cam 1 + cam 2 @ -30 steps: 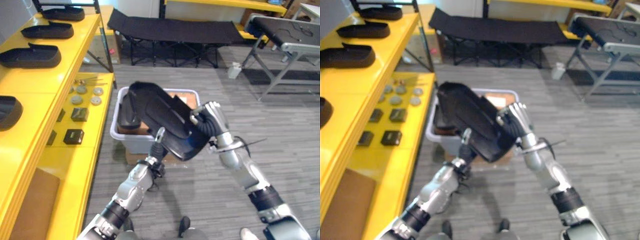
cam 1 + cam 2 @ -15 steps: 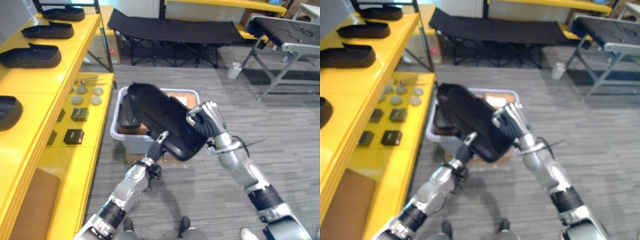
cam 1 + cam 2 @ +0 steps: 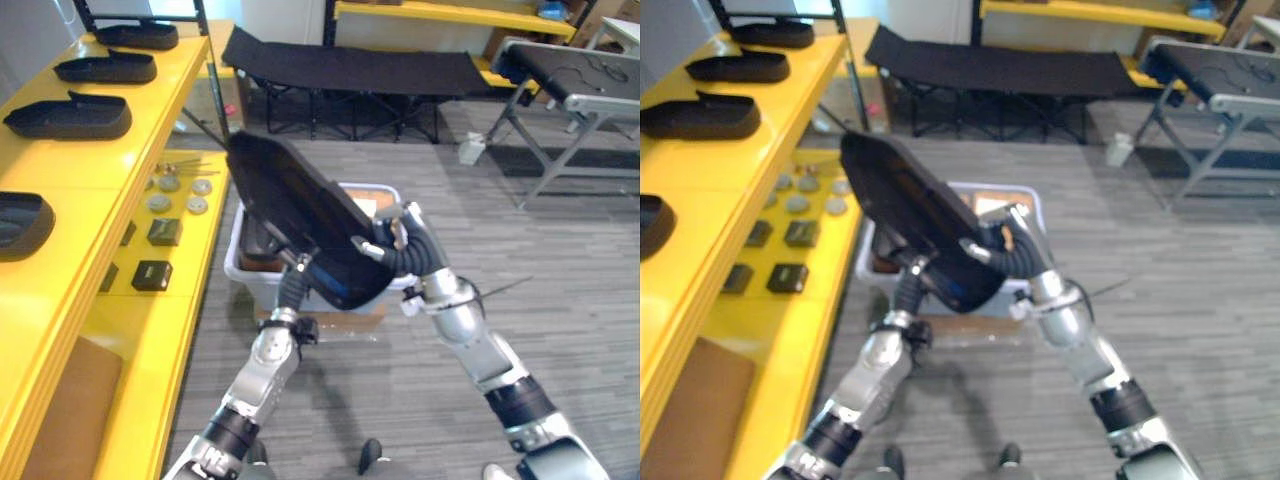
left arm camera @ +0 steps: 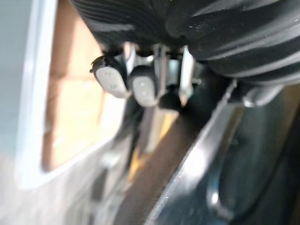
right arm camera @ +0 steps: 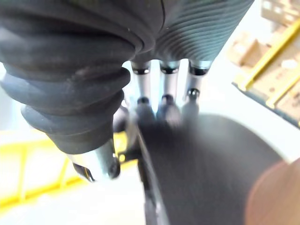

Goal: Walk over and take plastic housings, then place them on the shelf

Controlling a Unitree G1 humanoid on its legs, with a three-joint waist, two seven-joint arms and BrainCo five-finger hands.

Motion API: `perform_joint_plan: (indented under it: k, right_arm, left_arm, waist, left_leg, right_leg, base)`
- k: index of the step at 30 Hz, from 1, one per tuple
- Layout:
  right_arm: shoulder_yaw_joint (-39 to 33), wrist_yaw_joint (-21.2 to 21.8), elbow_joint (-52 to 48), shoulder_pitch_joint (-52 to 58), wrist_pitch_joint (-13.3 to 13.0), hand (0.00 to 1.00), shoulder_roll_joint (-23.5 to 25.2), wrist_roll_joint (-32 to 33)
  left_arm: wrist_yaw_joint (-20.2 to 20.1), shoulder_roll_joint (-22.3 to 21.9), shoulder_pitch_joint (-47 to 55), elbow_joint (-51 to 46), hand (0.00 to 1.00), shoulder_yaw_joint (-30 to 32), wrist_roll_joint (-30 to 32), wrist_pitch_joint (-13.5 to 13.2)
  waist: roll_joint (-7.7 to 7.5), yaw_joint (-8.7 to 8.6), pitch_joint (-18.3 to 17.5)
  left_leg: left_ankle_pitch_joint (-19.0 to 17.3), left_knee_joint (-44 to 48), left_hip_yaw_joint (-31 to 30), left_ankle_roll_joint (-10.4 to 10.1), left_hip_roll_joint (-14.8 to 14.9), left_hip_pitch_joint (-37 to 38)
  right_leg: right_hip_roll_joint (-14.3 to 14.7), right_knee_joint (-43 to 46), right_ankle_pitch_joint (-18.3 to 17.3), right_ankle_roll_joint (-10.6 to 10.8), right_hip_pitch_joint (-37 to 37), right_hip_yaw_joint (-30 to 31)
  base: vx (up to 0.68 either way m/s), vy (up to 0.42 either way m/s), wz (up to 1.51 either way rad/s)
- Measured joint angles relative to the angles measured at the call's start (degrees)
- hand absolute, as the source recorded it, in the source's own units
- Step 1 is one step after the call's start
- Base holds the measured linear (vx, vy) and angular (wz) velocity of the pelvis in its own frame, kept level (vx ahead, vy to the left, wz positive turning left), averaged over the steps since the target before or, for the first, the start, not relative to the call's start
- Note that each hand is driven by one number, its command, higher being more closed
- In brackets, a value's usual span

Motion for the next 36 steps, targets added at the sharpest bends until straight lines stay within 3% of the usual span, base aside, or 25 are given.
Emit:
perform_joint_plan:
  k: [3,8,13,17,21,23,28,29,36]
  right_arm:
    - [-3.5,3.9,-2.0,2.0,1.9,0.0,0.5,4.4]
    - [-8.9,7.2,-3.9,3.5,3.3,0.0,0.5,11.7]
    - [-13.1,7.7,-7.8,4.4,3.3,0.0,0.9,20.3]
    - [-17.0,6.8,-9.0,8.0,4.5,0.0,3.4,26.7]
    - [-18.3,7.6,-7.8,18.7,11.2,0.0,9.4,35.3]
    - [-18.0,8.0,-4.5,24.0,12.6,0.0,12.9,37.5]
    - [-16.9,6.7,3.5,28.6,11.4,0.0,17.7,39.5]
    - [-17.0,5.6,6.5,27.4,6.9,0.0,17.6,38.2]
    - [-17.7,5.7,7.3,27.4,6.9,0.0,17.6,38.2]
  left_arm:
    - [3.3,-1.0,0.1,-0.8,1.0,4.2,5.0,-1.8]
    - [11.5,-0.9,0.3,-0.9,1.0,11.2,16.2,-1.9]
    - [18.9,0.0,0.8,-0.9,1.0,17.3,29.7,-1.5]
    - [22.0,1.8,3.1,-2.7,1.0,20.2,33.9,-1.4]
    - [22.4,1.7,9.8,-12.3,1.0,21.2,34.7,-2.1]
    - [21.5,0.8,13.8,-18.2,1.0,19.8,34.3,-3.0]
    - [17.7,-1.0,17.1,-21.3,1.0,15.3,32.3,-4.5]
    - [13.6,-0.2,17.6,-23.0,1.0,14.3,28.0,-7.7]
    - [13.1,-0.2,17.7,-23.0,1.0,14.7,27.7,-8.2]
  waist:
    - [0.55,-0.09,-1.7]
    - [1.34,-0.31,-2.9]
    - [1.3,-0.53,-3.9]
    - [1.36,-0.77,-5.5]
    - [1.46,-1.24,-6.1]
    - [1.54,-1.43,-6.1]
    - [2.77,-1.85,-6.8]
    - [3.0,-1.86,-8.1]
    - [3.01,-1.65,-8.1]
  left_leg:
    - [0.0,0.0,0.0,0.0,-0.1,0.0]
    - [0.0,0.0,0.1,0.0,-0.1,0.3]
    - [0.0,-0.3,0.3,0.0,-0.1,0.4]
    - [-0.2,-0.4,0.3,0.0,-0.1,0.3]
    - [-0.2,-0.3,0.2,0.0,-0.1,-0.6]
    - [-0.3,-0.3,0.2,0.0,-0.2,-0.8]
    - [-0.4,-0.4,0.2,0.1,-0.3,-0.7]
    - [-0.5,-0.3,0.2,0.0,-0.3,-1.2]
    - [-0.5,-0.4,0.1,0.0,-0.4,-1.6]
  right_leg:
    - [-0.1,0.2,-0.2,0.1,-0.2,0.1]
    - [-0.1,0.2,-0.2,0.1,0.0,0.1]
    - [-0.1,-0.5,-0.2,0.1,0.2,0.1]
    - [0.0,-0.8,-0.3,0.1,0.1,0.1]
    - [0.0,-0.9,-0.3,0.1,-0.6,0.0]
    - [-0.1,-0.9,-0.3,0.1,-0.7,0.0]
    - [-0.2,-1.0,-0.4,0.1,-0.7,0.1]
    - [-0.1,-1.7,-0.4,-0.1,-0.9,0.0]
    - [-0.3,-0.4,-1.0,-0.2,-1.8,0.1]
  base:
    - [0.0,0.0,0.0]
    - [0.0,0.0,0.0]
    - [-0.01,0.002,0.0]
    - [0.0,0.0,0.0]
    - [0.0,0.0,0.0]
    - [0.0,0.0,0.0]
    - [-0.02,0.006,-0.01]
    - [0.0,0.0,0.0]
    - [0.0,0.0,0.0]
